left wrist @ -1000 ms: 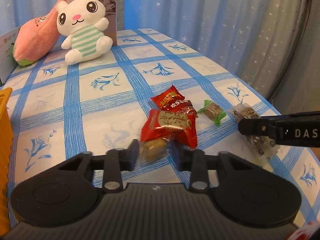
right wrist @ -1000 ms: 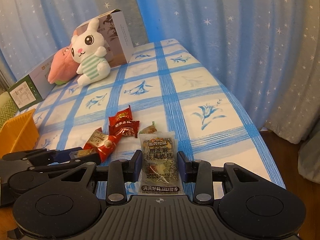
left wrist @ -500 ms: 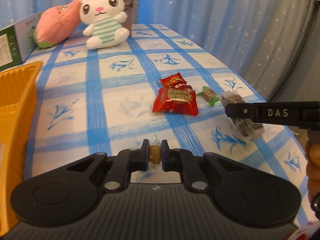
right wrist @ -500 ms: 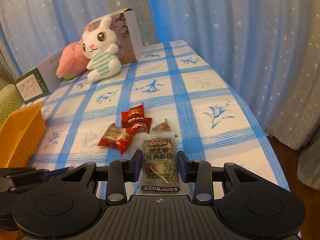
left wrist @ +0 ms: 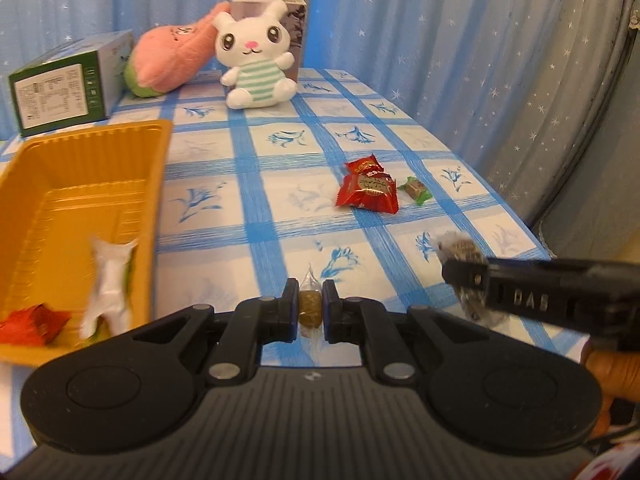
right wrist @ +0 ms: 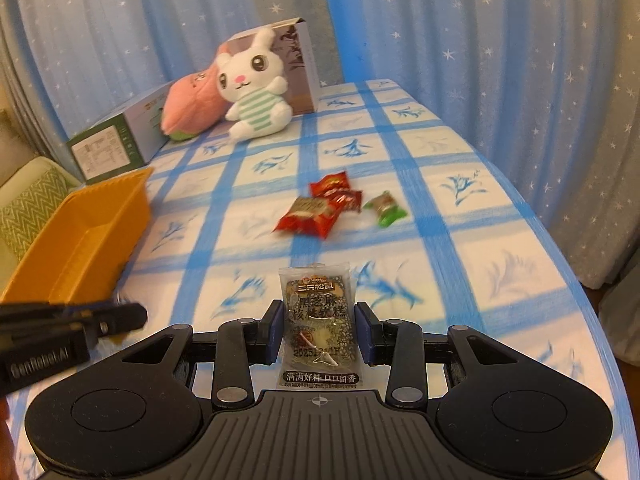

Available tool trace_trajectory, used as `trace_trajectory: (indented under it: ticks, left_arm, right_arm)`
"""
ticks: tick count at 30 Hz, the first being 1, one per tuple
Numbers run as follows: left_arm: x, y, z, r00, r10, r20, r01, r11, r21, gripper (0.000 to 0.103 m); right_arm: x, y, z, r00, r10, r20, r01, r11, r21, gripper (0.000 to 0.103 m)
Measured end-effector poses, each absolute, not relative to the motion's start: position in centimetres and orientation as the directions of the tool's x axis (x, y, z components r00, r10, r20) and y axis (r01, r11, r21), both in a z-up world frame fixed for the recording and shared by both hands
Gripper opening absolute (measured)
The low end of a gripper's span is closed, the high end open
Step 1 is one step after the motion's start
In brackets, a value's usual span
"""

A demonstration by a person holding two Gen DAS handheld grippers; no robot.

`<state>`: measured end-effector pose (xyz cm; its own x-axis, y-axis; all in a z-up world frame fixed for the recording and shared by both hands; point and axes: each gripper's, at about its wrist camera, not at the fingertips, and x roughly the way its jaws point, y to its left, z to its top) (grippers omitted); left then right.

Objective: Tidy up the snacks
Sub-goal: 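Carry both held snacks over the orange tray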

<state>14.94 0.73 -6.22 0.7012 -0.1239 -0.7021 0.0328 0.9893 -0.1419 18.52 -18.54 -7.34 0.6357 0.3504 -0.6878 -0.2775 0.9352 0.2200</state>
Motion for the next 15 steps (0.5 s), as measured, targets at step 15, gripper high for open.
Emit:
trace_trajectory:
  ticks: [15]
  left_arm:
    - [6.8,5.4,-1.8,0.739,-0.075,-0.669,-0.036,0.988,-0.150,0.010]
  right_arm:
    - [9.8,-13.3,-4.2,0.607,0.405,-0.684,-0.354,0.908,0.224,0.038]
